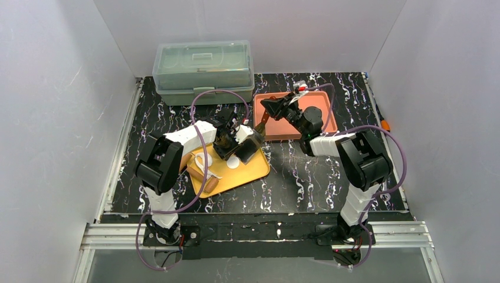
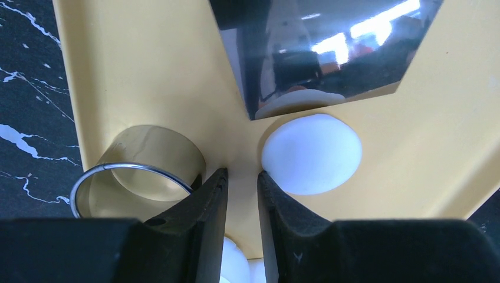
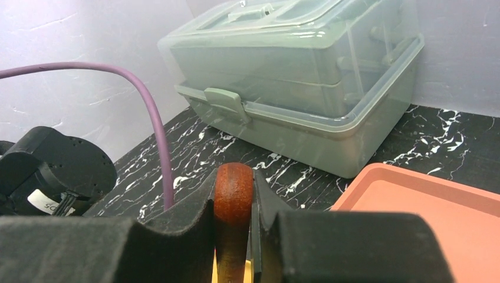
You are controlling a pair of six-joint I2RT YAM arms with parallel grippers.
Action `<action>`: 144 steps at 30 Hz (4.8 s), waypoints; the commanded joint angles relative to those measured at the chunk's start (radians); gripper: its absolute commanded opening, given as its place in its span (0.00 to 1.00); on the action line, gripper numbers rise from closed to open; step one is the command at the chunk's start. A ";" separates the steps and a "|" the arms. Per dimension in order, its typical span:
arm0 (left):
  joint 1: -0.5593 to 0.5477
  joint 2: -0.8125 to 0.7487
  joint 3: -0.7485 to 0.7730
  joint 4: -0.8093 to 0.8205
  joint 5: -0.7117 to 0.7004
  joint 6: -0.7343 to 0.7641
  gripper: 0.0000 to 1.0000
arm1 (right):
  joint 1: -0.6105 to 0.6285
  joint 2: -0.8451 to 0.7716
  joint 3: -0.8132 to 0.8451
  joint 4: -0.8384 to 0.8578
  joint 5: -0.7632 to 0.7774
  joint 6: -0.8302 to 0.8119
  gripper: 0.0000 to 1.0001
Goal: Roll out the dumpling wrappers from the dough
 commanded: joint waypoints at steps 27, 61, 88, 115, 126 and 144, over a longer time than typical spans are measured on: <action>0.003 -0.069 -0.027 -0.044 0.020 -0.018 0.24 | 0.083 0.065 -0.027 0.000 -0.104 0.027 0.01; 0.610 -0.298 -0.264 -0.319 0.087 -0.125 0.54 | 0.183 -0.022 -0.078 -0.056 0.146 -0.058 0.01; 0.615 -0.111 -0.259 -0.223 0.029 -0.172 0.15 | 0.191 0.128 0.025 0.081 -0.086 -0.122 0.01; 0.617 -0.126 -0.266 -0.159 0.018 -0.234 0.00 | 0.165 0.048 -0.059 0.034 0.155 -0.184 0.01; 0.616 -0.119 -0.269 -0.153 0.025 -0.233 0.00 | 0.167 0.156 0.017 0.090 0.006 -0.143 0.01; 0.616 -0.118 -0.274 -0.141 0.021 -0.239 0.00 | 0.203 0.241 0.082 0.046 -0.219 -0.071 0.01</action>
